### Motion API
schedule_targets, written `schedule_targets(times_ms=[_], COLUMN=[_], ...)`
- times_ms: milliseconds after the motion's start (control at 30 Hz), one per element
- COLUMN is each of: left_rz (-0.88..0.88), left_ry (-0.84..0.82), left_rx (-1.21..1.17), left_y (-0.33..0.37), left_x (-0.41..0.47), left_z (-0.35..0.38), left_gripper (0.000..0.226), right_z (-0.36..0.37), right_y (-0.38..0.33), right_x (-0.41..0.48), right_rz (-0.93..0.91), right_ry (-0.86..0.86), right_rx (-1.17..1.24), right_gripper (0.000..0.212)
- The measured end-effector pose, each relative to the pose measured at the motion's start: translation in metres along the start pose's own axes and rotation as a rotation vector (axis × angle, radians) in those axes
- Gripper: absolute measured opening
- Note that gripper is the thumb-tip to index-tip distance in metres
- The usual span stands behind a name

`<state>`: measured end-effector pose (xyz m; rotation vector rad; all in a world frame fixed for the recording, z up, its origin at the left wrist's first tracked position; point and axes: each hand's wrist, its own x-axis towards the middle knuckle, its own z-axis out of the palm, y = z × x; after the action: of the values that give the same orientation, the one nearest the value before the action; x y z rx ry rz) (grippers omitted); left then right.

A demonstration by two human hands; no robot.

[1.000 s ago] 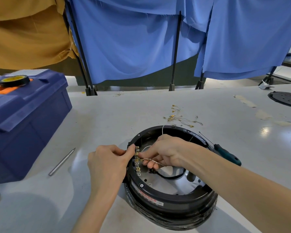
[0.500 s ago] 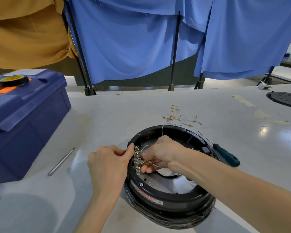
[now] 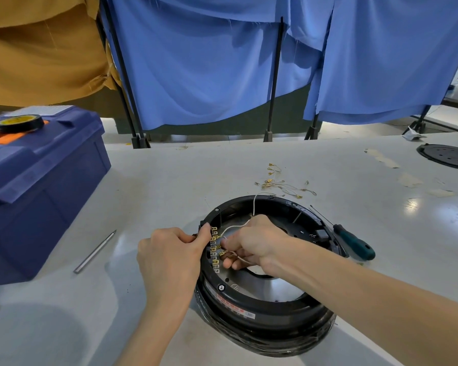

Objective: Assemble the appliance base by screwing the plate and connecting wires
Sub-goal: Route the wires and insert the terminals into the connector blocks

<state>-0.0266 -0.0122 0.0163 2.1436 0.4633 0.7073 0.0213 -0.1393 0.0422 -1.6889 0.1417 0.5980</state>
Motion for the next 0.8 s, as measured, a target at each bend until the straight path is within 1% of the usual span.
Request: schedule_targets(times_ms=[133, 200, 267, 367, 467, 567, 700, 800], left_rz=[-0.005, -0.004, -0.002, -0.011, -0.011, -0.008, -0.008, -0.002], left_ry=[0.008, 0.019, 0.018, 0.020, 0.037, 0.047, 0.017, 0.019], left_rx=[-0.003, 0.014, 0.030, 0.020, 0.007, -0.012, 0.018, 0.039], left_y=[0.0006, 0.0002, -0.0004, -0.0009, 0.0000, 0.0009, 0.0022, 0.0025], left_x=[-0.0007, -0.0003, 0.0000, -0.0003, -0.0004, -0.0008, -0.0018, -0.0021], left_z=[-0.0001, 0.0003, 0.0007, 0.0014, 0.0023, 0.0023, 0.0015, 0.0020], left_gripper=[0.053, 0.062, 0.064, 0.054, 0.043, 0.038, 0.053, 0.059], right_z=[0.0015, 0.0019, 0.0018, 0.0018, 0.0028, 0.0016, -0.0010, 0.0014], right_y=[0.0018, 0.0010, 0.0004, 0.0010, 0.0004, 0.0000, -0.0028, -0.0047], right_x=[0.0002, -0.0005, -0.0009, -0.0009, -0.0036, -0.0049, -0.0034, -0.0017], right_rz=[0.000, 0.002, 0.007, 0.007, 0.000, 0.011, 0.045, 0.061], right_ry=[0.019, 0.023, 0.023, 0.023, 0.012, -0.008, -0.036, -0.023], right_rx=[0.019, 0.030, 0.033, 0.021, 0.012, -0.011, -0.058, -0.068], right_gripper=[0.025, 0.022, 0.021, 0.023, 0.009, 0.004, 0.006, 0.010])
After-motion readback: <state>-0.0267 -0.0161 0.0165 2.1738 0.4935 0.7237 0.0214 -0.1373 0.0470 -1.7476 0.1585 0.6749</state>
